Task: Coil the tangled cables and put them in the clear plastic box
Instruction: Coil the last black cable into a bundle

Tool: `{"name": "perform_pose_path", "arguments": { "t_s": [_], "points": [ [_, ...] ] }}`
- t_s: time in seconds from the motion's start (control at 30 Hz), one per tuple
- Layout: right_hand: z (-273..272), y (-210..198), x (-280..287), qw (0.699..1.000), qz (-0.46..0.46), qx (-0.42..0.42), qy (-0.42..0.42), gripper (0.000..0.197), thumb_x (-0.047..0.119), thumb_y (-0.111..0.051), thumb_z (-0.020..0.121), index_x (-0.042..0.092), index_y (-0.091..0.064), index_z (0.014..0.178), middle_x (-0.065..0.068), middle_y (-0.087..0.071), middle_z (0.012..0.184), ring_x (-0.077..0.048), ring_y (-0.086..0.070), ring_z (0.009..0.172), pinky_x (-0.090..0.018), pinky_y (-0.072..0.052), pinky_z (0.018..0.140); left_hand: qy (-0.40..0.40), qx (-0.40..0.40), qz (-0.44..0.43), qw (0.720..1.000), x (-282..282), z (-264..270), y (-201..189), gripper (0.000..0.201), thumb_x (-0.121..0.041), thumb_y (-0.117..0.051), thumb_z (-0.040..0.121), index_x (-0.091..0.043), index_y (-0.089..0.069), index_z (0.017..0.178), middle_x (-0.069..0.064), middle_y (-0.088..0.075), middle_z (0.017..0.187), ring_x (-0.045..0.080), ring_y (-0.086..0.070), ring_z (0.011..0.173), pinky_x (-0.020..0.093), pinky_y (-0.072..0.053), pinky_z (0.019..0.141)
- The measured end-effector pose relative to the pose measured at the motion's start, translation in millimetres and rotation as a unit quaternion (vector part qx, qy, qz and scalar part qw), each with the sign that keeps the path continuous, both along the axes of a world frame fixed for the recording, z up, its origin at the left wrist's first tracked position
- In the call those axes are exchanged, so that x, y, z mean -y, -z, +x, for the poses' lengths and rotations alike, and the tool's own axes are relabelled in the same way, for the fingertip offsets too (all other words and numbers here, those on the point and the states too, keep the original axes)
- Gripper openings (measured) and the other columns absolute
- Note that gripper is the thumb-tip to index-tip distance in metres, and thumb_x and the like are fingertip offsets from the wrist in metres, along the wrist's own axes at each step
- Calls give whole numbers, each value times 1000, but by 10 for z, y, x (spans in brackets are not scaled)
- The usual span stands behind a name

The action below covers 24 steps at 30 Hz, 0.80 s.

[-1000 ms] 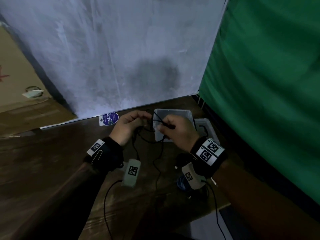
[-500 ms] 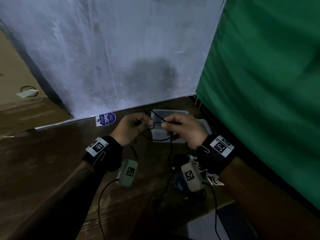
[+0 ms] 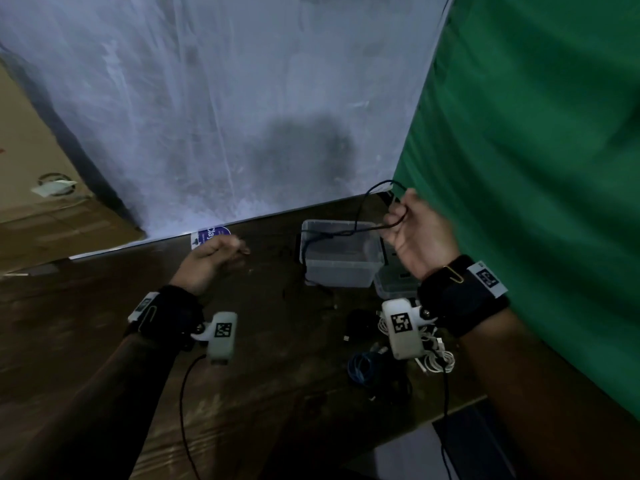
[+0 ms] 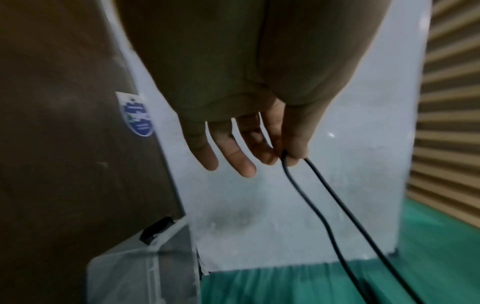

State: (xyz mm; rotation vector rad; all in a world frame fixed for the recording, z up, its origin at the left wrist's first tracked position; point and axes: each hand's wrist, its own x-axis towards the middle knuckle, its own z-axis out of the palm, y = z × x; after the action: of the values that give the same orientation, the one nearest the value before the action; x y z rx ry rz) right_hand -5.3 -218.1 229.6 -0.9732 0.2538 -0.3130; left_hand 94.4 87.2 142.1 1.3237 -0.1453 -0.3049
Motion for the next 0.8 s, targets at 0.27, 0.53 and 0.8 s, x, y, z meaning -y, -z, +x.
{"name": "perform_pose_path", "arguments": {
  "t_s": [0.27,0.53,0.8],
  "points": [
    [21,-7,-40,998,-25,-10,52,30,18,-36,103,21,-39,74,9,-31,52,-7,-22,42,-20,-21,38,-126,-211,-105,964,75,81,266,22,-14,-40,101,-8,-53,84,7,-64,64,18,-69,61,37,-60,62],
    [-25,55,-369,963,-230,-46,-132,23,25,-44,103,21,-52,81,8,-35,58,-6,-29,44,-19,-25,40,20,113,279,953,330,88,222,33,-14,-67,85,-19,-61,118,8,-62,122,20,-57,112,18,-45,90],
    [93,-113,-656,958,-200,-4,-203,25,27,-46,103,15,-58,84,6,-36,58,-6,-27,44,-20,-24,41,225,-76,-52,970,703,-423,-151,53,-39,-35,101,-6,-72,84,20,-66,89,29,-65,88,41,-50,87]
  ]
}}
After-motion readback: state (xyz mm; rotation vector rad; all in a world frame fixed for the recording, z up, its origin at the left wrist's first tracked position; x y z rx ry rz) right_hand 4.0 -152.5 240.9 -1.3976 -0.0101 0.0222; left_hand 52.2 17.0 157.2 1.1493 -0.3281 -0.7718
